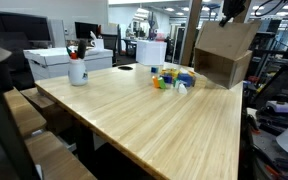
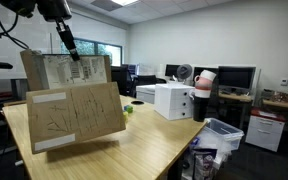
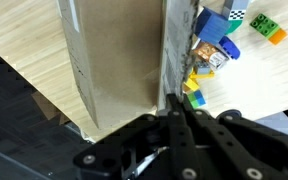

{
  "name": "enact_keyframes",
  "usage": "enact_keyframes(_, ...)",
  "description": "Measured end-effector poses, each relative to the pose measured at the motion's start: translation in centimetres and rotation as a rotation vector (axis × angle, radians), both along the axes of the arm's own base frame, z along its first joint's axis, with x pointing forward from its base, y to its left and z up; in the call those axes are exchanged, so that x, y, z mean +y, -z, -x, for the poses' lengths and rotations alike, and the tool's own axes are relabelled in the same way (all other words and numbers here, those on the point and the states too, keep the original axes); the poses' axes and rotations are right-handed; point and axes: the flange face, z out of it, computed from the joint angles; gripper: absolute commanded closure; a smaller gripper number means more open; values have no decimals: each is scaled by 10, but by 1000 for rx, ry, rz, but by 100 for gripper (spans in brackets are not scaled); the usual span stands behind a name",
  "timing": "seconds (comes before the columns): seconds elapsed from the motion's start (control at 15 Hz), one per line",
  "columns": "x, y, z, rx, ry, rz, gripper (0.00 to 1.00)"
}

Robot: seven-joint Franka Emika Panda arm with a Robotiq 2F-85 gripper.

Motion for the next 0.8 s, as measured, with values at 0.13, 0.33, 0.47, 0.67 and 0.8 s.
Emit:
enact_keyframes(0.13, -6, -3, 3, 19, -20, -9, 99)
enact_keyframes(0.33, -17, -8, 4, 56, -41, -26, 99)
enact_keyframes(0.47, -24, -10, 3, 78, -66, -39, 99)
enact_keyframes(0.67, -33, -14, -3, 103, -102, -42, 99)
enact_keyframes(0.8, -33, -17, -7, 117, -118, -41, 99)
